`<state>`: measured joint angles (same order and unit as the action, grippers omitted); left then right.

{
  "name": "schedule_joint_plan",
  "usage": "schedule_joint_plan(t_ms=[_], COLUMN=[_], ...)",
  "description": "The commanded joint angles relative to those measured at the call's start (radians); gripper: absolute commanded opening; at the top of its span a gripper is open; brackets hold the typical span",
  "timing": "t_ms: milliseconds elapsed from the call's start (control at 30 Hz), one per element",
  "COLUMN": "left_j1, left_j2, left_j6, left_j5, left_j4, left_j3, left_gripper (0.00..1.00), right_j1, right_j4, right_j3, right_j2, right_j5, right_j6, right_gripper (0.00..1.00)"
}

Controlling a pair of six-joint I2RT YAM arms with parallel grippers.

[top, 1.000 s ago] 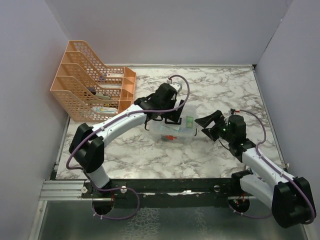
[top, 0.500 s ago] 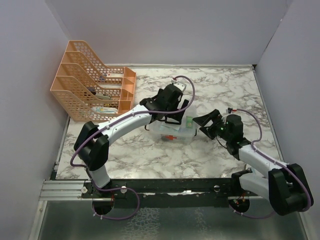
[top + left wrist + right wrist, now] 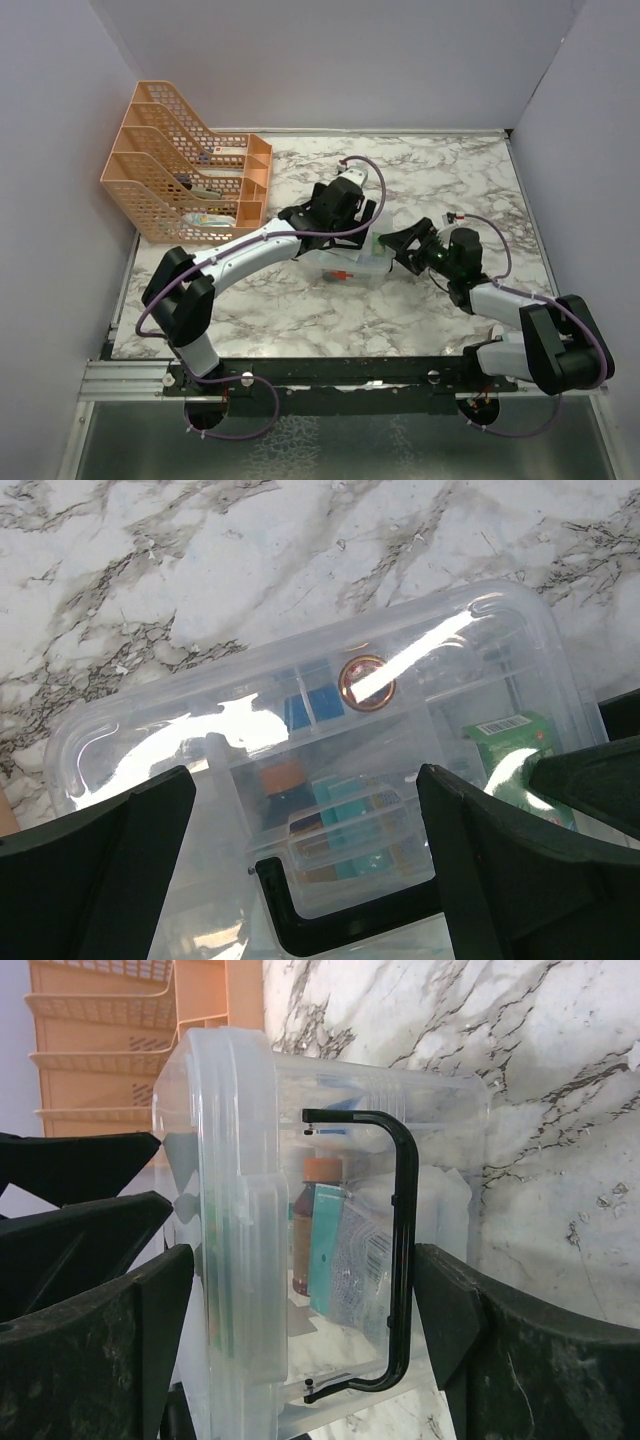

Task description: Organize the medicine kit

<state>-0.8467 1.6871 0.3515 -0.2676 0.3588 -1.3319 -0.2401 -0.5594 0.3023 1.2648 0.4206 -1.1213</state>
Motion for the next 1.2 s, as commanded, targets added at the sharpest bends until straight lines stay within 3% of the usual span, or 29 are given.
schedule_joint_plan(t_ms=[0,167,300,533,733,933,1167], left_j1=[-0.006,-0.007,-0.006,-0.006,-0.005,-0.005,-0.005], left_j2=[0.044,0.03,0.028,0.029,0.033,0.037,0.044], left_j6=[0.074,0.091,0.094,0.097,0.096,0.092,0.088], left_j5=[0.008,0.023,0.028,0.034,0.035,0.035,0.035], left_j4=[0.189,0.179,0.171,0.164,0.161,0.161,0.16], left_j3=[0.099,0.121,0.129,0.131,0.132,0.128,0.122], left_gripper=[0.97,0.97,0.96,0.96,0.96,0.96,0.96], right_j1=[-0.007,-0.006,-0.007,-0.007,-0.007,-0.007,-0.007], right_j4=[0.049,0.123,0.247,0.449,0.499,0.516,0.527], right_j3=[-0.003,0.011,0.043,0.09,0.124,0.152,0.162], right_j2=[0.063,0.024,-0.023,-0.121,-0.206,-0.266,-0.305], right_j5=[0.125,0.099,0.055,-0.045,-0.023,0.021,0.025], right_j6=[0.089,0.114,0.147,0.177,0.191,0.202,0.224], right_gripper=[0.86,0.77,0.61,0.51,0.41,0.37,0.46])
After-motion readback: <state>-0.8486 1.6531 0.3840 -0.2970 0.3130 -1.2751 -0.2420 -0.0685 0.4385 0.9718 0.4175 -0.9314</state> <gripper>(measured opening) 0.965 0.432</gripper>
